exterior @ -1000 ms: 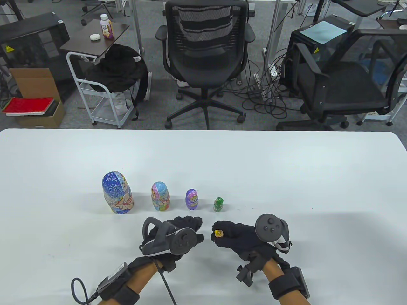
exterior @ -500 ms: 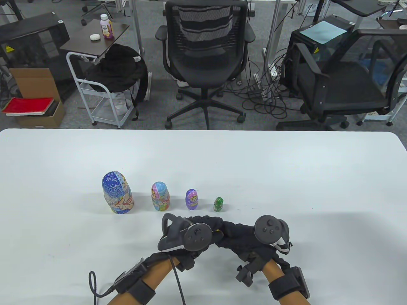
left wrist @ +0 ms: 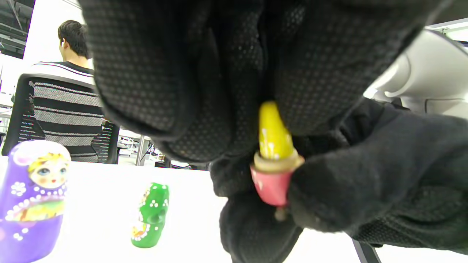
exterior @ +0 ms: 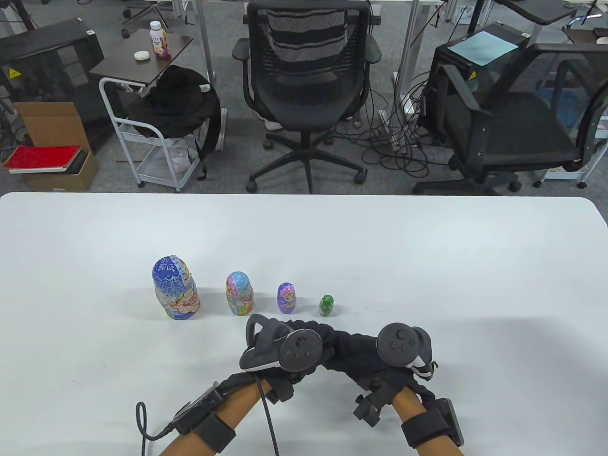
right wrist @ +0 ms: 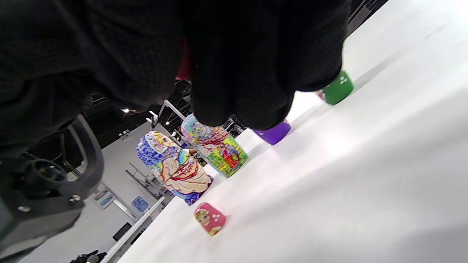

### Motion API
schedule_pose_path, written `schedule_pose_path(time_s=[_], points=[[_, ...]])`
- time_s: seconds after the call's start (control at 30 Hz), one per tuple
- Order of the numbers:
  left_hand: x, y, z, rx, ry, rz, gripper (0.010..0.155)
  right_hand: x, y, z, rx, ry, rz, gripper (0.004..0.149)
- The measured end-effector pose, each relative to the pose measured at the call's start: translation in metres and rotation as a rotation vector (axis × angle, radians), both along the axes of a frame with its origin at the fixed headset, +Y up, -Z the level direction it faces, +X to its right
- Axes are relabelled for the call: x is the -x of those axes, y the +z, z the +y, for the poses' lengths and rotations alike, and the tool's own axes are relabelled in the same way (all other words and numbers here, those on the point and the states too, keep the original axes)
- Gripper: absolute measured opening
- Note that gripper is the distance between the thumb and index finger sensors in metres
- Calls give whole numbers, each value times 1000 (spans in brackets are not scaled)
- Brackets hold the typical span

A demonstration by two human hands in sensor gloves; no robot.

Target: Separate nested Russian dolls into individual dolls

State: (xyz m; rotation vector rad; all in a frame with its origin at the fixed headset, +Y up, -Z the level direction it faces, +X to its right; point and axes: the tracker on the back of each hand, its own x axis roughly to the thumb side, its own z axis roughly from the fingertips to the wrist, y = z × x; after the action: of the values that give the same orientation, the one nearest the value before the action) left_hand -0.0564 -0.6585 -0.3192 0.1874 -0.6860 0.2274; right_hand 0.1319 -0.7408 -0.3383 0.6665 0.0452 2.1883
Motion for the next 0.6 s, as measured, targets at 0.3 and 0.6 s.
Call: schedule_pose_path(time_s=[0.3,0.6], points=[[1,-5,-28,-17,-237,4,39,-35,-8,13,-39,-75,-145,61],[-8,-17,-70,39,-313,4,39,-38,-8,12,-36,-79,-143,61]])
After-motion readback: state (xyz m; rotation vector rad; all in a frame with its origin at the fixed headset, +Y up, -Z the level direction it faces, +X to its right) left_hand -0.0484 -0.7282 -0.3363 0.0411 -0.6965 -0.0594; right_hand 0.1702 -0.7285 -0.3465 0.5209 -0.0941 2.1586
